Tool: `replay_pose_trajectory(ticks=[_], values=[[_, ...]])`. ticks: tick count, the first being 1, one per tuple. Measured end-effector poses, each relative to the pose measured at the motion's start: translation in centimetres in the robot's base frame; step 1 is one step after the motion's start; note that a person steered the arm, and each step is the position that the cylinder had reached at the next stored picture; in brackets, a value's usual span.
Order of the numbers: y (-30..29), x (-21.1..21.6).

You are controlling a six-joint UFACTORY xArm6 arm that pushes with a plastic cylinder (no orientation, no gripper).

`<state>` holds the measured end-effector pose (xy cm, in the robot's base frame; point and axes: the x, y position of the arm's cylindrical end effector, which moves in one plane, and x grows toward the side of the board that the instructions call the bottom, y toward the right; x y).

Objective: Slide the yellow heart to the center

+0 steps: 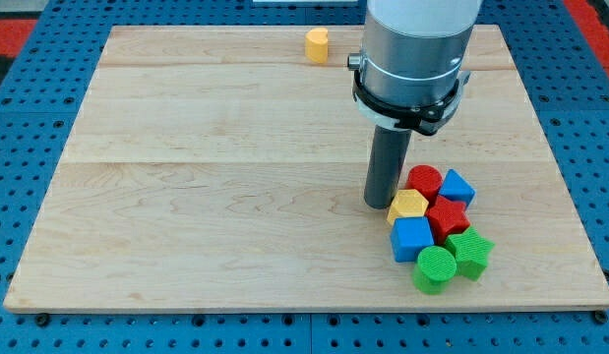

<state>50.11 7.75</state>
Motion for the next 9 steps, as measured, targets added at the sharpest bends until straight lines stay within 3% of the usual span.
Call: replay_pose_trajectory(ticks=[1, 2, 3, 5, 6, 7, 9], values=[[-4.3, -0.2], [-11.1, -3.1], [-10.3, -11.8], [1.8, -23.9], [0.2, -30.1], [-5.6, -29.9], [-9.4, -23.9]])
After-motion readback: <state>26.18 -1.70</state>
